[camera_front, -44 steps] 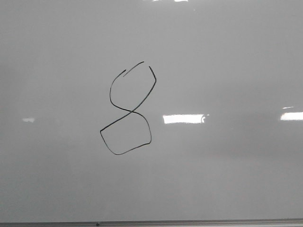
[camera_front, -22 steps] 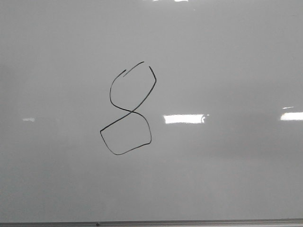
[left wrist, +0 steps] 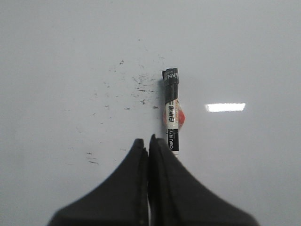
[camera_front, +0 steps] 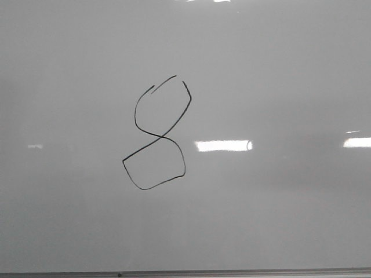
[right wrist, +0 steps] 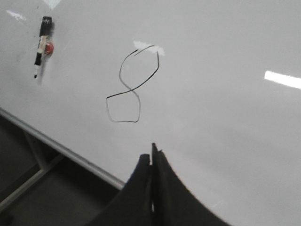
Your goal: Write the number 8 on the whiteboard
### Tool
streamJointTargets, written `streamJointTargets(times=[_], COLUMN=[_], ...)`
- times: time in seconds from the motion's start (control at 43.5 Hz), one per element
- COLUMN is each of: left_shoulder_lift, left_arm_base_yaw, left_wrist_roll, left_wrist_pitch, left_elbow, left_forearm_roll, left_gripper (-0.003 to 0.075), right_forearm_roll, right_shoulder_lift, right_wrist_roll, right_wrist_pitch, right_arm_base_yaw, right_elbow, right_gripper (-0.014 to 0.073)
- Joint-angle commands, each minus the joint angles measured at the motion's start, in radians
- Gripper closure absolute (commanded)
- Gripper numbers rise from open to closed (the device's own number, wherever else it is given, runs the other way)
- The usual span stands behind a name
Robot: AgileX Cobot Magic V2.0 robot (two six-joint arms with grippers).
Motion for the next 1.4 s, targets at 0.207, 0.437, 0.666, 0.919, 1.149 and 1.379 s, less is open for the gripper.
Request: streamJointTargets(times=[0.207,0.437,0.666,0.919,1.149,1.379], left_shoulder_lift=[-0.011,-0.011,-0.011,-0.011,-0.011,-0.011], left_arm_base_yaw=[0.002,0.002,0.002,0.002,0.002,0.002], left_wrist_roll=[0.000,0.000,0.000,0.000,0.000,0.000], left_wrist_pitch=[-0.083,-0.083,-0.083,-0.083,-0.083,-0.083], left_elbow=[0.013,0.013,0.013,0.013,0.013,0.013], left_forearm_roll=[-0.001,-0.001,-0.001,-0.001,-0.001,-0.001], left_gripper=[0.0741,0.0741,0.0741,0.0741,0.0741,0.0741], right_forearm_roll=[-0.418,-0.641,-0.641,-0.640,-0.640,-0.640], right_shoulder_lift=[-0.047,-0.121,-0.195,-0.194,-0.194,-0.194], right_wrist_roll=[0.340,0.656,0.658,0.658,0.658,0.658], right_wrist_pitch=[-0.494,-0.568,-0.526,-0.512,-0.512,-0.512], right_arm_base_yaw=[-0.020,-0.112,-0.148,-0.148,-0.148,-0.148], right_elbow=[0.122,0.266,0.339,0.339,0.339,0.339], right_gripper=[0.0665,0.0665,0.0665,0.0665,0.0665,0.0665])
